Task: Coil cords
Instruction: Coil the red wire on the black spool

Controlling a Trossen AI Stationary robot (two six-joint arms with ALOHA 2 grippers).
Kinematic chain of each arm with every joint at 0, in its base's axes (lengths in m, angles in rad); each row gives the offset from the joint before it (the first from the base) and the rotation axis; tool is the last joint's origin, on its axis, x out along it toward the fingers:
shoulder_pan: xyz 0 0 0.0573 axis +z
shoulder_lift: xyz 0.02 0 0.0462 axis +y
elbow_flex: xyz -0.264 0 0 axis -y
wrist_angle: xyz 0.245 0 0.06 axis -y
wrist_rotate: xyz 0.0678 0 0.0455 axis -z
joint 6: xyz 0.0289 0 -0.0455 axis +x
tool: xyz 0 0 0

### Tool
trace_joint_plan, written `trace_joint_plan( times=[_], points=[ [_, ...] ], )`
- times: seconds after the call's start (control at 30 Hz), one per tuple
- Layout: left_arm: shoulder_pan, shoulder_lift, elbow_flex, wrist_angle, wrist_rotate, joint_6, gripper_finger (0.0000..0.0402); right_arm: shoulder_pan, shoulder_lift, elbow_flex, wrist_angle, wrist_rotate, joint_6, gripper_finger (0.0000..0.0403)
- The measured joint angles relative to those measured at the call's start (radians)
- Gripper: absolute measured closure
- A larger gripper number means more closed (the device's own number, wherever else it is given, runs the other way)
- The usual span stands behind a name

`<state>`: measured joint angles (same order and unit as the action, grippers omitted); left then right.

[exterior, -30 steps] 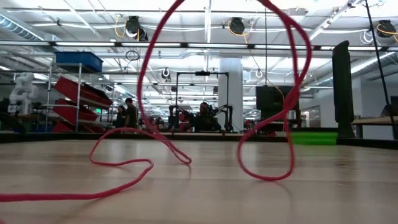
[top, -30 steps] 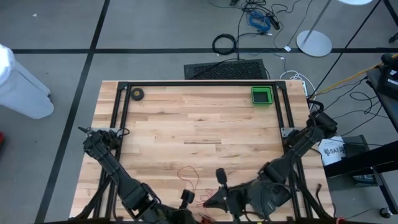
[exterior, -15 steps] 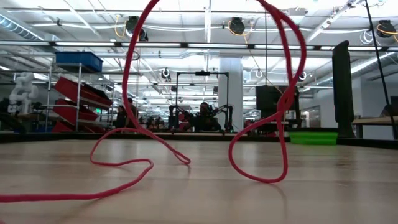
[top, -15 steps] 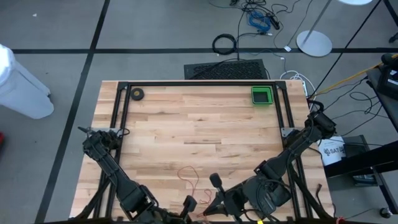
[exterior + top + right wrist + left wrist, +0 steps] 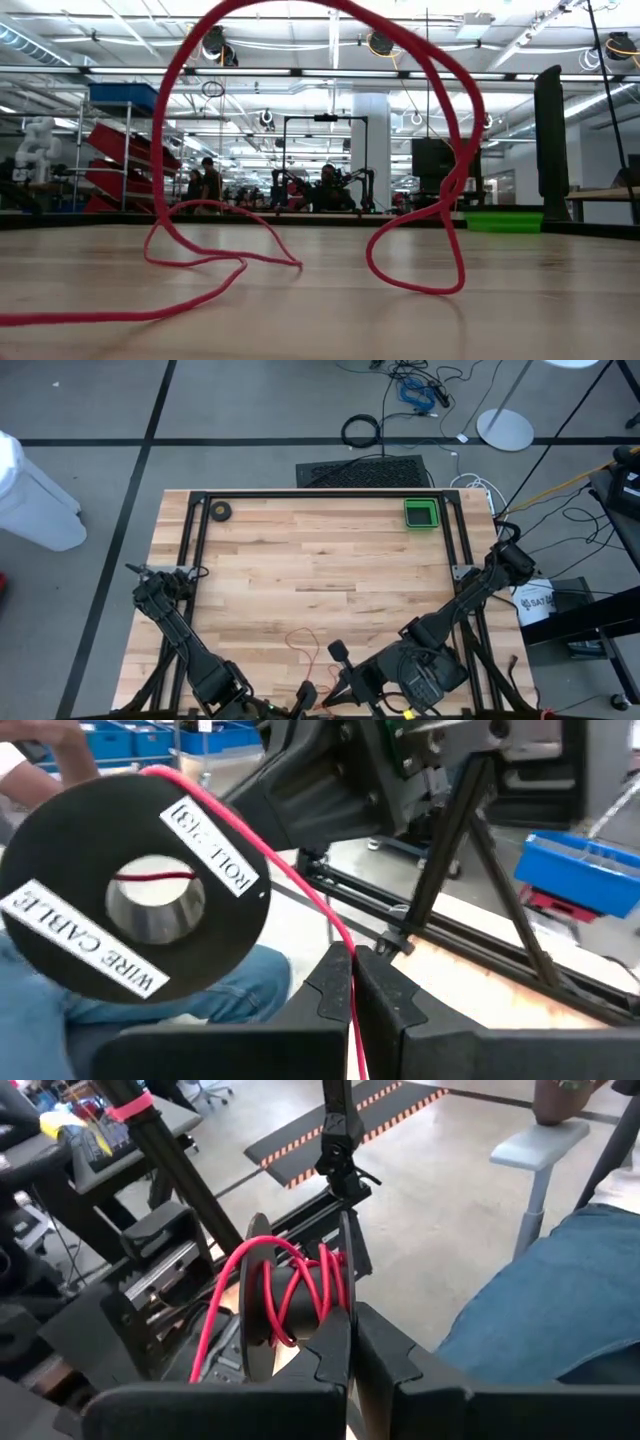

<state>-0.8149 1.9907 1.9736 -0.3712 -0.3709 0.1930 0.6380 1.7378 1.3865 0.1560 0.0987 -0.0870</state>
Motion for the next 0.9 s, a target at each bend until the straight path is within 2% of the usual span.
trace_joint_plan(
  times=[0.17, 0.33, 0.6, 0.77, 0.9],
  points=[
    [-0.006, 0.0, 0.0, 0.031, 0.0, 0.032, 0.0393, -0.002, 0.0, 0.0, -0.003, -0.007, 0.02, 0.0403],
    [-0.023, 0.0, 0.0, 0.06, -0.007, 0.087, 0.0393, -0.002, 0.0, 0.0, -0.02, -0.082, 0.024, 0.0403],
    [-0.076, 0.002, 0.008, 0.081, -0.16, 0.177, 0.0393, -0.003, 0.002, 0.0, -0.074, -0.083, 0.068, 0.0403],
    [-0.094, 0.002, 0.008, 0.166, -0.19, 0.261, 0.0393, -0.003, -0.001, 0.002, -0.067, -0.094, 0.073, 0.0403],
    [-0.109, 0.002, 0.008, 0.179, -0.24, 0.264, 0.0393, -0.003, -0.002, 0.002, -0.079, -0.152, 0.084, 0.0402]
  ],
)
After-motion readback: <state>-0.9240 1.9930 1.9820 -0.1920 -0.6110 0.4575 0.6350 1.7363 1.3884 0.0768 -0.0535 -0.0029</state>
